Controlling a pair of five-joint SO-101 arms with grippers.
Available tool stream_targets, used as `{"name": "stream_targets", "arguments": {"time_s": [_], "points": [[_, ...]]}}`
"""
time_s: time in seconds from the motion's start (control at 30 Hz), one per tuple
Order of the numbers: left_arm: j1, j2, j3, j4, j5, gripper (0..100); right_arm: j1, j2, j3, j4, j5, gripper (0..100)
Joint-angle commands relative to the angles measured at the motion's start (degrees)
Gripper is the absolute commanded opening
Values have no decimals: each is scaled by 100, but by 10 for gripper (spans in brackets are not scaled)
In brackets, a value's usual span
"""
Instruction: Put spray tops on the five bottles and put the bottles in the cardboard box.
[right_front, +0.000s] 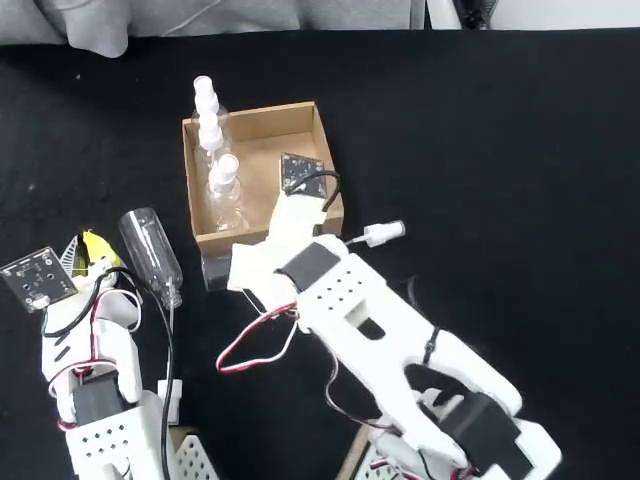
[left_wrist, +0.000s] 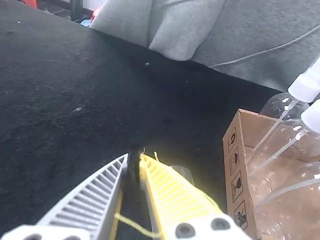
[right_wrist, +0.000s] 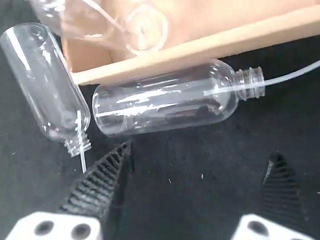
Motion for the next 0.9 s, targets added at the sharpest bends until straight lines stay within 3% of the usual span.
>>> {"name": "stream_targets", "arguments": {"time_s": [0.0, 0.87], "points": [[-75, -62, 145, -35, -35, 30, -62, 22, -365, -396, -290, 355], [-66, -62, 145, -35, -35, 30, -35, 57, -374, -809, -598, 351]]}}
